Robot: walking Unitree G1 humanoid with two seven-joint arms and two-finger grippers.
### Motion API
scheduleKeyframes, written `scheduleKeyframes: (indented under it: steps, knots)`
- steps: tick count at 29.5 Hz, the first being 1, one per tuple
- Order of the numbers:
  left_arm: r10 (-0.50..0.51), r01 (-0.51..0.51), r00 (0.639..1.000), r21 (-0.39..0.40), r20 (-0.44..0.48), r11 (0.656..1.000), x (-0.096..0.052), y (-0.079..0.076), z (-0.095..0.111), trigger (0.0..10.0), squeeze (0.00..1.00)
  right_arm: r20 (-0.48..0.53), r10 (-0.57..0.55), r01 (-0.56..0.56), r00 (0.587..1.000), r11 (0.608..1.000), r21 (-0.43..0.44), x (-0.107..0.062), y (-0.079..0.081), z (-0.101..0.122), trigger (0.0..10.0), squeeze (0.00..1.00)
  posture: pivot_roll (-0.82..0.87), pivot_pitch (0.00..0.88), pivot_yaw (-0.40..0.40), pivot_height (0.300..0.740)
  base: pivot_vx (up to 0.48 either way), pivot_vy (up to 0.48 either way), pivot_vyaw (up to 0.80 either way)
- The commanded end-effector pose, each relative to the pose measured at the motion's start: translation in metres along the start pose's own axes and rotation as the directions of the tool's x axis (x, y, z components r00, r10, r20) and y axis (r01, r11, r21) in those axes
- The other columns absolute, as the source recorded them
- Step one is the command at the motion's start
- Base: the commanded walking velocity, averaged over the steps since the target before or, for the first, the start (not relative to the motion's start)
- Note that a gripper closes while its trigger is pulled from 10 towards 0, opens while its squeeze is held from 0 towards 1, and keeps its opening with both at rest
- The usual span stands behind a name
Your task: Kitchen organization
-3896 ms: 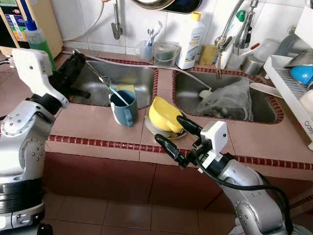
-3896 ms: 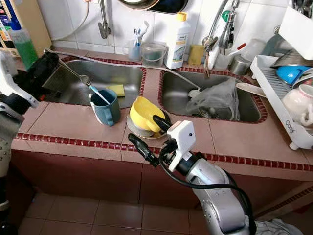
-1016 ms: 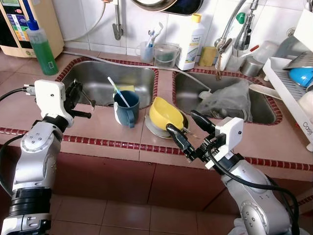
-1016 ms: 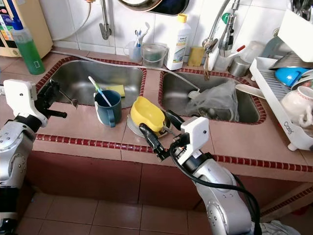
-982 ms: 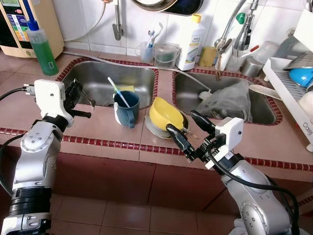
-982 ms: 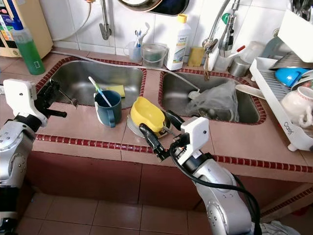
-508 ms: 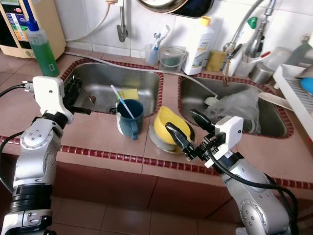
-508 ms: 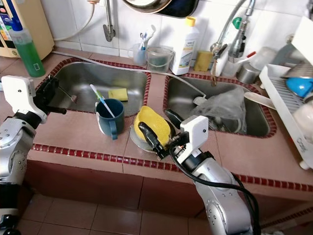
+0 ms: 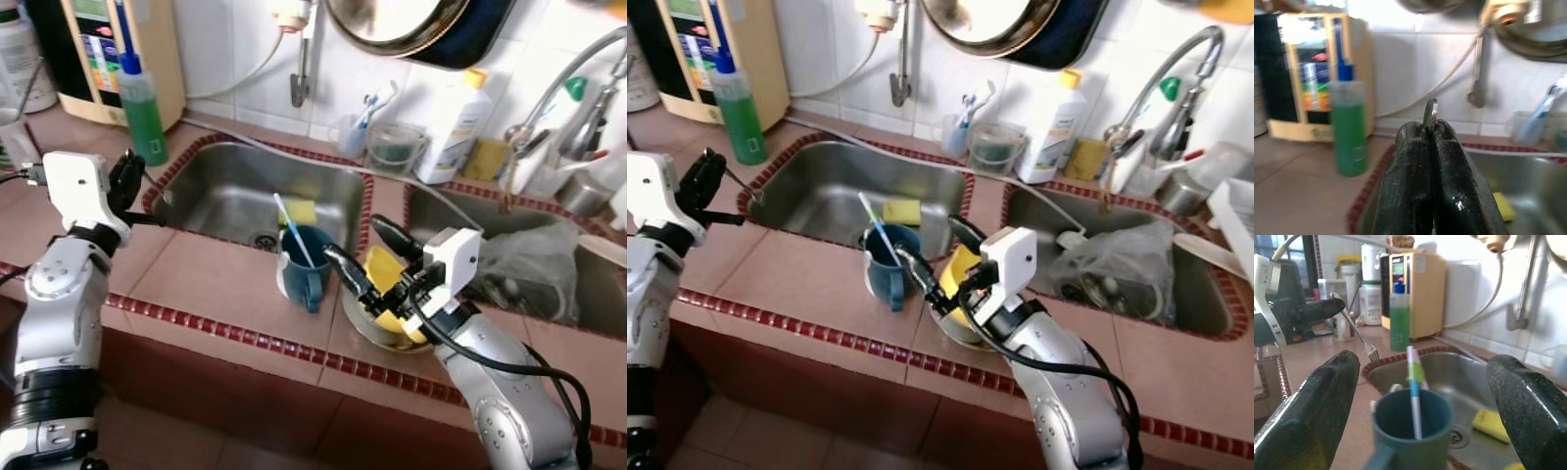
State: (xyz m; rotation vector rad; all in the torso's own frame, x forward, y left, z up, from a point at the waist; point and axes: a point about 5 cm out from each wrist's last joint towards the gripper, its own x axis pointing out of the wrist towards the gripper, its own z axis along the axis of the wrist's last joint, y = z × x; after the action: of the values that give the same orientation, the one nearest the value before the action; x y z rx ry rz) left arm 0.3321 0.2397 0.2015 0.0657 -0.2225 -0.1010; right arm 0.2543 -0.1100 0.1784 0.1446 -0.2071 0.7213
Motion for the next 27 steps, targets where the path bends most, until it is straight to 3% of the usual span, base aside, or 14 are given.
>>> scheduleKeyframes:
  steps: [1,7,14,19,27]
  knots:
    - [-0.033,0.033,0.999,0.002,0.018,0.999,0.005,-0.009,0.005,10.0,0.00,-0.001,-0.024,0.024,1.000,1.000,-0.013,-0.004,-0.005,0.003,10.0,0.00,0.08,0.000,-0.056,0.740,0.000,0.000,0.00]
    - [-0.079,0.079,0.997,-0.023,0.013,0.997,0.005,-0.016,0.003,10.0,0.00,-0.009,-0.024,0.024,1.000,1.000,-0.011,-0.004,-0.005,0.002,10.0,0.00,0.08,0.000,-0.057,0.740,0.000,0.000,0.00]
    - [-0.151,0.151,0.988,0.002,-0.004,0.988,0.007,-0.031,-0.002,10.0,0.00,-0.013,-0.088,0.087,0.996,0.996,-0.029,-0.008,-0.013,0.000,10.0,0.00,0.06,0.000,-0.048,0.740,0.000,0.000,0.00]
    - [-0.211,0.211,0.977,0.000,0.010,0.977,0.014,-0.044,-0.001,10.0,0.00,0.005,-0.112,0.112,0.994,0.993,-0.036,-0.009,-0.015,0.003,10.0,0.00,0.04,0.000,-0.030,0.740,0.000,0.000,0.00]
    - [-0.255,0.255,0.967,-0.008,0.018,0.967,0.023,-0.053,0.000,10.0,0.00,0.016,-0.164,0.165,0.986,0.986,-0.016,-0.012,-0.019,0.005,10.0,0.00,0.00,0.000,-0.006,0.740,0.000,0.000,-0.10]
